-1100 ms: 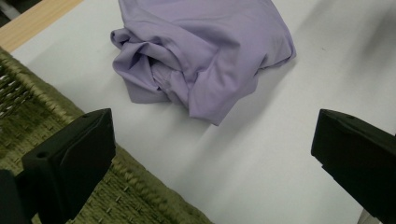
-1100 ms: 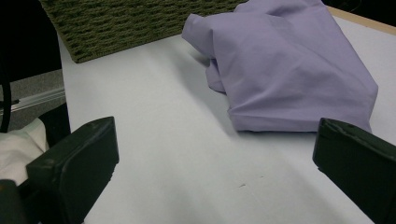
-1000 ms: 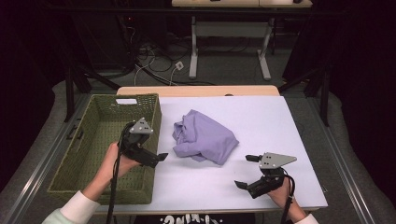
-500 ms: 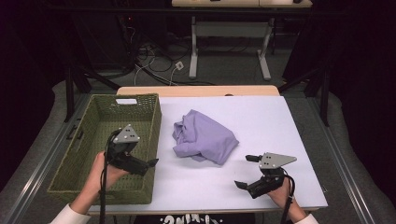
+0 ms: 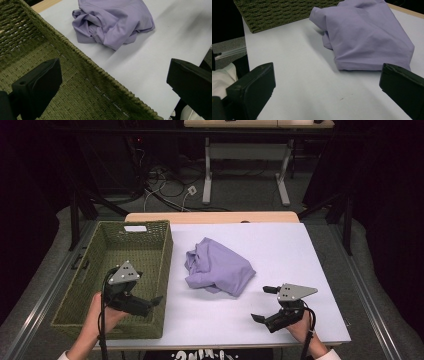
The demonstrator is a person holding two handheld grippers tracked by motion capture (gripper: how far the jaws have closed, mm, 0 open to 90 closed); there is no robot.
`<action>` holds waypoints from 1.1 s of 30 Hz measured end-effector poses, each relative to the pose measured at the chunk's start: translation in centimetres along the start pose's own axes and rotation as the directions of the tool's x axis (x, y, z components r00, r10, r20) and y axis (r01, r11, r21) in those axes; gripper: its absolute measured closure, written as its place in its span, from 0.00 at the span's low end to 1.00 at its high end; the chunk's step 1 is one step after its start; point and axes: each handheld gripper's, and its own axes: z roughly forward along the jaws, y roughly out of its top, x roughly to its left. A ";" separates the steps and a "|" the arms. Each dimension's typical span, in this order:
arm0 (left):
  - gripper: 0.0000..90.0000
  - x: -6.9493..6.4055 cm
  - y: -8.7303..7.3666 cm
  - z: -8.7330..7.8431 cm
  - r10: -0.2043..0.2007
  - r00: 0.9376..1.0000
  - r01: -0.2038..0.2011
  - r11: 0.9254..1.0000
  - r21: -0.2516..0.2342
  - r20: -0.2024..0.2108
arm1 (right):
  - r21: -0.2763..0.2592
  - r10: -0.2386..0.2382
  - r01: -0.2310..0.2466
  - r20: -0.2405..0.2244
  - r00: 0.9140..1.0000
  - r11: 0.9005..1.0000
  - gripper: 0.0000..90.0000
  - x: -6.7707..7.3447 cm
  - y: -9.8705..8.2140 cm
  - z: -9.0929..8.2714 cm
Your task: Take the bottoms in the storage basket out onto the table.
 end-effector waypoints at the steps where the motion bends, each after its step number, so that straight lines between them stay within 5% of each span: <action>1: 0.00 -0.1 -0.1 -0.1 -0.001 1.000 0.001 1.000 -0.003 0.003 | 0.001 0.000 0.000 0.000 1.000 1.000 0.00 0.0 0.0 0.0; 14: 0.00 -0.7 -2.1 -1.1 -0.022 0.999 0.021 1.000 -0.023 -0.025 | 0.003 0.002 -0.002 0.000 1.000 1.000 0.00 0.1 0.0 0.0; 33: 0.00 -0.1 -5.5 -1.9 -0.103 0.993 0.099 0.992 -0.080 -0.054 | 0.004 0.001 -0.001 0.001 1.000 1.000 0.00 0.1 0.0 0.1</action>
